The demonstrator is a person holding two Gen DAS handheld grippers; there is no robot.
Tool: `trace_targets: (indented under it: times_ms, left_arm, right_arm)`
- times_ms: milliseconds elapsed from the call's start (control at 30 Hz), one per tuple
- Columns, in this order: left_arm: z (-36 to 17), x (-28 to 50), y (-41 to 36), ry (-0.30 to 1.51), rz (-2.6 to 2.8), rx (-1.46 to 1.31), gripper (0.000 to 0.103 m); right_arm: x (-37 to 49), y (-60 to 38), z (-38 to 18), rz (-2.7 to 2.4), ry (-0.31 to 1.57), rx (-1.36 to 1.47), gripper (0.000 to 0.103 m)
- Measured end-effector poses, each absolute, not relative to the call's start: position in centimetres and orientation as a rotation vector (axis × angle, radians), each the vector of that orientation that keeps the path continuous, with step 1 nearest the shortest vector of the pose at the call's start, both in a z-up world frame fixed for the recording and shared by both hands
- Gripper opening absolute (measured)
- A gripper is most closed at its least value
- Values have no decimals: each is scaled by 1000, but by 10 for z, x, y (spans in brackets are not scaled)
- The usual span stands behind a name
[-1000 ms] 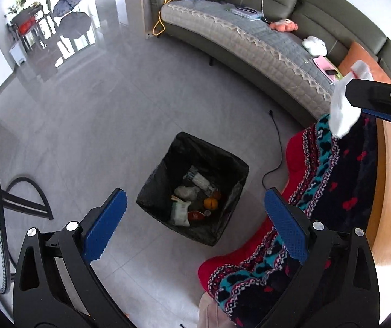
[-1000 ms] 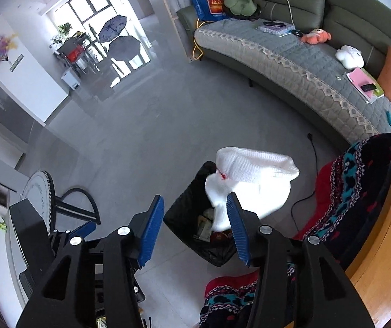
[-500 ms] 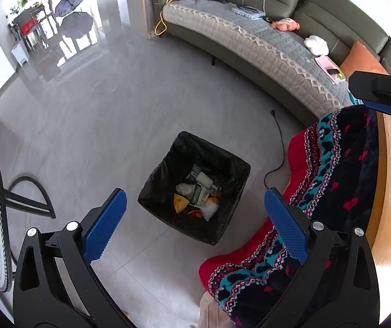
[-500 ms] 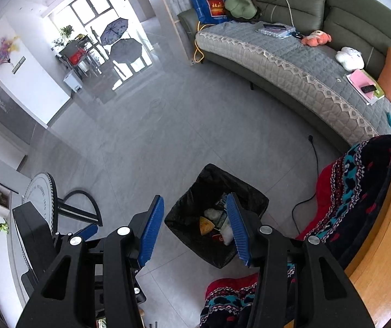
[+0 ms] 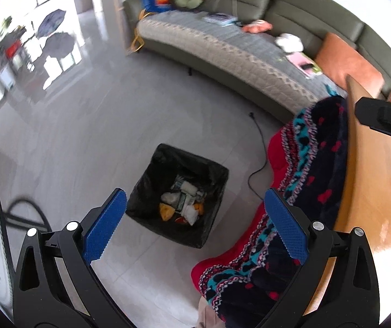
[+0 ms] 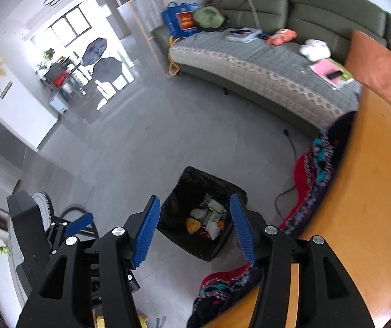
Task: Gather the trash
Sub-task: 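Move both open tools back over the table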
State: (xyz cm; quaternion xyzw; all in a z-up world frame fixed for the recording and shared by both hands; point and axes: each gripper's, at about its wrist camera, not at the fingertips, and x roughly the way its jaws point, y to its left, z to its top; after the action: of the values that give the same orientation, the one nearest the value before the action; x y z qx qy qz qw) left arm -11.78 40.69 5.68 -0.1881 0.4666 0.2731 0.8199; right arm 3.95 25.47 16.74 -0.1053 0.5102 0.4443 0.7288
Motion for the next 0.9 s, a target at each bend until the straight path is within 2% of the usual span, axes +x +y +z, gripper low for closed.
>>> trace_targets:
  times_ms: [533,900]
  left_arm:
    - [84,-21,236,997,242,-219,97]
    - [84,36,126,1025,61,-134,97]
  right_arm:
    - [97,49,174,682,1087,-118,58]
    - [142,-94,138,459,1149,-107,62]
